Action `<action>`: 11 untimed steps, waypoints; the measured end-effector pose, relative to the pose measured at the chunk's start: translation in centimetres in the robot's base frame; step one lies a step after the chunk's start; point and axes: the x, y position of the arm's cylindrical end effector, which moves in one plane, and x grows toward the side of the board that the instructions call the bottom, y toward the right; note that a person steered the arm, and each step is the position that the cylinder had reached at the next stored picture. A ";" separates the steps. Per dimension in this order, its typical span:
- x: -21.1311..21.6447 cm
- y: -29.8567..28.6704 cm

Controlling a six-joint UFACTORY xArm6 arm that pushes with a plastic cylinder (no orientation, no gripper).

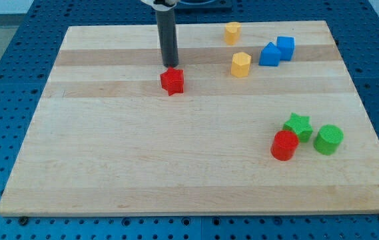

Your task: Move your arm to top right

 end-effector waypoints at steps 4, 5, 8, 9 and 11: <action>7.2 9.7; 6.8 19.0; -5.8 34.0; -6.6 39.0; -6.9 25.7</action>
